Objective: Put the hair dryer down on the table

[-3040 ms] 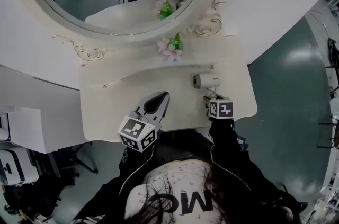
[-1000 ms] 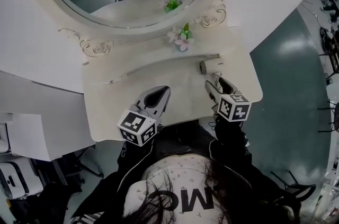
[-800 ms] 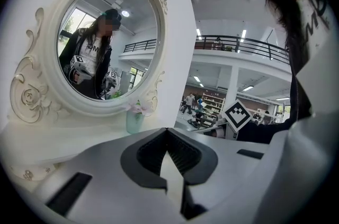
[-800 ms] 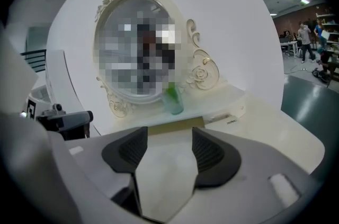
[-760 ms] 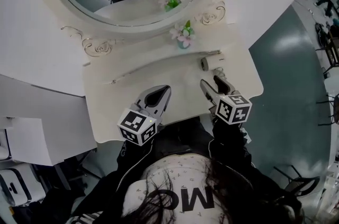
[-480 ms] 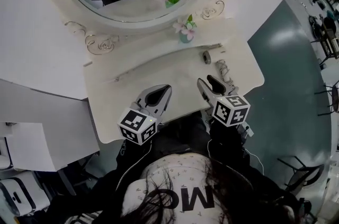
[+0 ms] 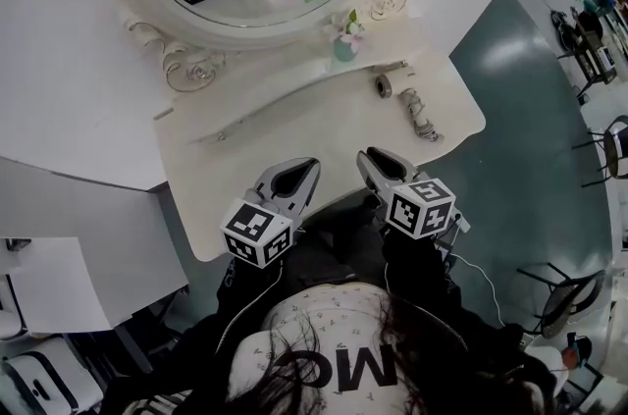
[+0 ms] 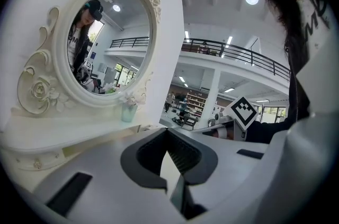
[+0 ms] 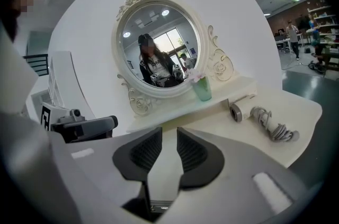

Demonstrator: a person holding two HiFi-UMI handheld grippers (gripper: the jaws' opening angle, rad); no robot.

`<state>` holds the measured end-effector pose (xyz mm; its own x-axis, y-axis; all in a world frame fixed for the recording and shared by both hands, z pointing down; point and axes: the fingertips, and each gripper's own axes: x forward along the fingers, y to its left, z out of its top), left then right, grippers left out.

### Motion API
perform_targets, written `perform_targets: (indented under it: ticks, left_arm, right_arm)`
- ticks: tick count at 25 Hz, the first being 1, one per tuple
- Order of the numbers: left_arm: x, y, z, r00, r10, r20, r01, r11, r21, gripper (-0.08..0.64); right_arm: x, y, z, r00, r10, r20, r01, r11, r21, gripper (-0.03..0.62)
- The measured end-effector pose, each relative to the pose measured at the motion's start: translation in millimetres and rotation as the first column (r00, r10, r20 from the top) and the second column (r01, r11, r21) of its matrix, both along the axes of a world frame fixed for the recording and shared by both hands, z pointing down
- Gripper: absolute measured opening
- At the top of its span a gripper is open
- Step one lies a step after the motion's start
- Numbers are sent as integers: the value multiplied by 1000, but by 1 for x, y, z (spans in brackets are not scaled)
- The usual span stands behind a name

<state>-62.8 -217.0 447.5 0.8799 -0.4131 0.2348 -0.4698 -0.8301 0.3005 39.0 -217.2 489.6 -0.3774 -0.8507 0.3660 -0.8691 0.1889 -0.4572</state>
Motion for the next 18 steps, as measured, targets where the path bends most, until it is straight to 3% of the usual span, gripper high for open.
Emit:
perform_targets:
  ticks: [7,18]
  left_arm:
    - [0,10,-1,1000,16,-15,-16,1000,0,0]
    - [30,35,-7,1000,-23,-8,23,1000,9,0]
  right_arm:
    - [-8,14,-4,1000,-7,-20,7,1000,-2,66]
    - [15,43,-11,998,-58,-10,58,998,6,54]
